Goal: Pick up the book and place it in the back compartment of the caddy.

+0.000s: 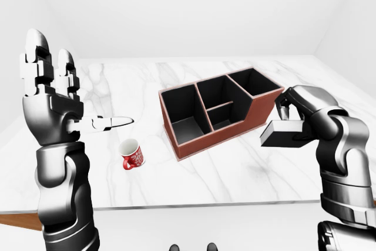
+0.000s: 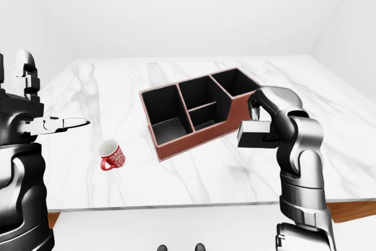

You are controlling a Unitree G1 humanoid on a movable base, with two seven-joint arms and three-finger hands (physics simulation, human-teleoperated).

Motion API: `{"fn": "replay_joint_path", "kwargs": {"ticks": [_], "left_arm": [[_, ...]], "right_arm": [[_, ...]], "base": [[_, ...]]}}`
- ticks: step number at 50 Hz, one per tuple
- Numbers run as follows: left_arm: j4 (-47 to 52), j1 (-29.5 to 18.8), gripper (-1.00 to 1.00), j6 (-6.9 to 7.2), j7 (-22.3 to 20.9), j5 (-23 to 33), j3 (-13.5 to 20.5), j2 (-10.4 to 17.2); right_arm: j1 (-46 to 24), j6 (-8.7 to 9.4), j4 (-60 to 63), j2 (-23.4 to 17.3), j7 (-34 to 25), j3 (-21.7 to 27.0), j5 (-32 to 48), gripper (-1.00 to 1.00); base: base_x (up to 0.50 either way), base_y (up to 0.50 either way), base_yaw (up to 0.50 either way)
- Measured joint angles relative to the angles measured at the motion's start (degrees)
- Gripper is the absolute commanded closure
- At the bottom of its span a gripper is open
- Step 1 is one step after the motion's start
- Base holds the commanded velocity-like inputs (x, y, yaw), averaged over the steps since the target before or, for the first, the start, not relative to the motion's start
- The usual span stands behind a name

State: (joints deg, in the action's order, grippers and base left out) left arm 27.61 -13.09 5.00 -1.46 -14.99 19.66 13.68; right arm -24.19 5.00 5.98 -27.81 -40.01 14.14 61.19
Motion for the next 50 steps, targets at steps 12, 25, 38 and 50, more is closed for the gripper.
{"fn": "replay_joint_path", "kwargs": {"ticks": [12, 25, 38, 50], "left_arm": [[-0.4, -0.1, -1.0, 0.0, 0.1, 0.0, 0.0, 0.1], [-0.6, -0.2, -1.0, 0.0, 0.1, 0.0, -0.1, 0.1], [-0.8, -0.2, -1.0, 0.0, 0.2, 0.0, -0.1, 0.1], [-1.0, -0.4, -1.0, 0.0, 0.2, 0.0, -0.1, 0.2]], "right_arm": [[-1.2, 0.0, 3.7, 1.0, 0.0, -0.5, 0.8, 1.0], [-2.7, 0.0, 6.2, 1.5, 0.0, -1.0, -1.0, 1.0], [-4.8, 0.0, 8.1, 1.8, 0.0, -1.8, -2.9, 1.0], [-6.9, 0.0, 8.3, 3.0, 0.0, -3.4, -4.1, 1.0]], "base": [[0.0, 0.0, 0.0], [0.0, 0.0, 0.0], [0.0, 0.0, 0.0], [0.0, 0.0, 0.0]]}}
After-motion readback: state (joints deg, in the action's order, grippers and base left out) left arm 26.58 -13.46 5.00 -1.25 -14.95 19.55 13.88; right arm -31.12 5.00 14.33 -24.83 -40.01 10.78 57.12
